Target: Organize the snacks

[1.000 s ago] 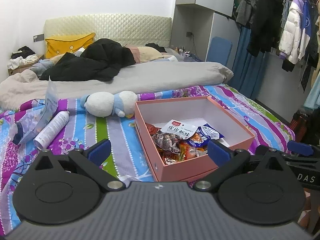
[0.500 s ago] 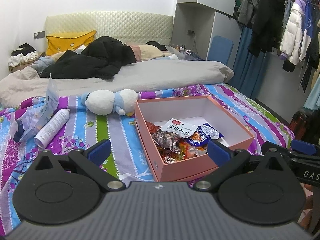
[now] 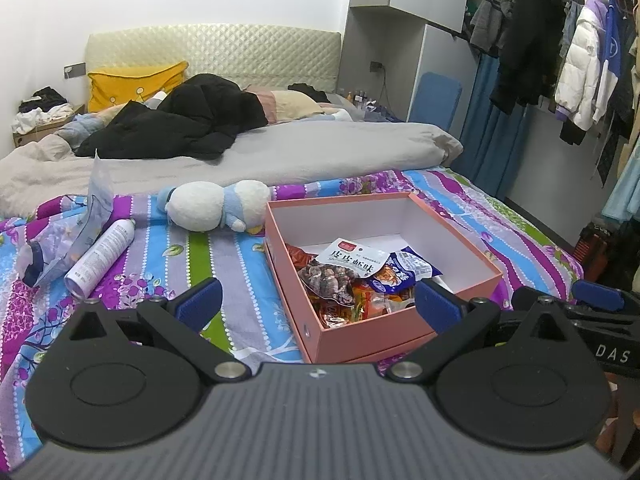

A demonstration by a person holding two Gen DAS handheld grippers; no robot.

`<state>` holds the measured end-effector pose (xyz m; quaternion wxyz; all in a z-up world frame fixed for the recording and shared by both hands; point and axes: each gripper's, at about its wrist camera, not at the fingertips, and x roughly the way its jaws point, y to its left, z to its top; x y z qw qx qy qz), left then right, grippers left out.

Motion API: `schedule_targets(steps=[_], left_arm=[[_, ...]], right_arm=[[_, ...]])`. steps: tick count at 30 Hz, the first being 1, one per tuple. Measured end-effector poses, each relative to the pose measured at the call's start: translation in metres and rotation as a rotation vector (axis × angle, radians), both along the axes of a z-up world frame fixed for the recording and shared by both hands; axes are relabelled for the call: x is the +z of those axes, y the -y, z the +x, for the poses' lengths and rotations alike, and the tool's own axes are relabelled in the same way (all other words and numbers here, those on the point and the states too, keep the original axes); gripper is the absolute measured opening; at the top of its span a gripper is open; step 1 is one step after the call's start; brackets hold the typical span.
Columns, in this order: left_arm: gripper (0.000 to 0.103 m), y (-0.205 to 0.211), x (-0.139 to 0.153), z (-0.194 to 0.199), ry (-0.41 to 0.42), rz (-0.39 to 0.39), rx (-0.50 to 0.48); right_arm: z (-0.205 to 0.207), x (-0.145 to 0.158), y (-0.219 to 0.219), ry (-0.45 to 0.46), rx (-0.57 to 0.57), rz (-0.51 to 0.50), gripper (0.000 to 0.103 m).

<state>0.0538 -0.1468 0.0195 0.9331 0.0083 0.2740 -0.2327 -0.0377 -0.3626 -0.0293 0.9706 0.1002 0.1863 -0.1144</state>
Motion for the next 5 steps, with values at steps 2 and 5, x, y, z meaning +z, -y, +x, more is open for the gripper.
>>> schedule_targets(steps=[2, 5], left_arm=[[0.103, 0.0001, 0.0022, -0.0026, 0.009, 0.001, -0.002], [0.103, -0.0011, 0.0047, -0.0061, 0.016, -0.003, -0.004]], right_arm=[[-0.0015, 0.0015, -0.0006, 0.013, 0.001, -0.004, 0.103], [-0.0025, 0.0031, 0.0000, 0.017, 0.004, 0.001, 0.103]])
